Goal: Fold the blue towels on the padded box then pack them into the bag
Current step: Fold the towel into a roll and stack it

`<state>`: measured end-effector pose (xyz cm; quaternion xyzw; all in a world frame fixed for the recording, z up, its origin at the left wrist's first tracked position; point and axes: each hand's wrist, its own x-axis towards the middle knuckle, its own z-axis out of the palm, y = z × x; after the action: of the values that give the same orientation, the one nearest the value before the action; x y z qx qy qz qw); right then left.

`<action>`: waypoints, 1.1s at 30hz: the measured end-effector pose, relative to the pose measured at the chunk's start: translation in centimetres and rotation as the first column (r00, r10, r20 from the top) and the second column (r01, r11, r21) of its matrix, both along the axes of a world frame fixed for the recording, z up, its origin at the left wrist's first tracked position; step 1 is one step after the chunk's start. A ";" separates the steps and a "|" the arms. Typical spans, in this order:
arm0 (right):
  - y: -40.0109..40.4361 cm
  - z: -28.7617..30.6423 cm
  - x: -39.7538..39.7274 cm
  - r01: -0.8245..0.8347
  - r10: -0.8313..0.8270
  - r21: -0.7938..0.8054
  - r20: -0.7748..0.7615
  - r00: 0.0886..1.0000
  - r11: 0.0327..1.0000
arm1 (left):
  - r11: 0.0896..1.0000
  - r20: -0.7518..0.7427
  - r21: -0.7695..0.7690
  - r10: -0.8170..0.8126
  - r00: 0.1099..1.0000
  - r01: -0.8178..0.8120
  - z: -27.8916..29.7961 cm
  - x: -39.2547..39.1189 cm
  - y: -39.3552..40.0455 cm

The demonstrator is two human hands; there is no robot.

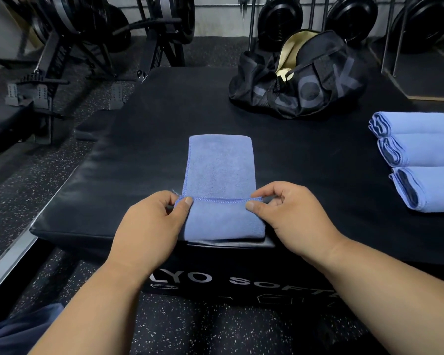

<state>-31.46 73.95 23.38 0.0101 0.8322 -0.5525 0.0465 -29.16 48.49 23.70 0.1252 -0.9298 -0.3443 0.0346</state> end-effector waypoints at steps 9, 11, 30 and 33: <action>-0.2 -0.5 0.1 -0.045 0.048 0.129 -0.017 0.999 0.991 | 0.993 -0.052 -0.026 0.115 0.992 -0.116 0.7 -0.1 -0.4; -0.3 -0.5 0.2 -0.045 0.048 0.143 -0.020 0.999 0.989 | 0.994 -0.182 -0.096 0.039 0.983 -0.057 1.2 0.3 -0.2; 0.1 -2.8 2.1 -0.221 0.558 0.684 -0.319 0.766 0.695 | 0.704 0.105 -0.463 -0.560 0.822 0.539 -2.3 2.4 2.2; 0.7 -2.7 1.8 -0.238 0.555 0.696 -0.270 0.787 0.677 | 0.718 0.094 -0.431 -0.567 0.818 0.547 -2.3 2.0 1.3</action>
<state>-29.65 74.69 20.70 -0.2929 0.9337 -0.2030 -0.0357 -27.13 49.80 21.41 -0.1791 -0.9759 -0.1227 -0.0223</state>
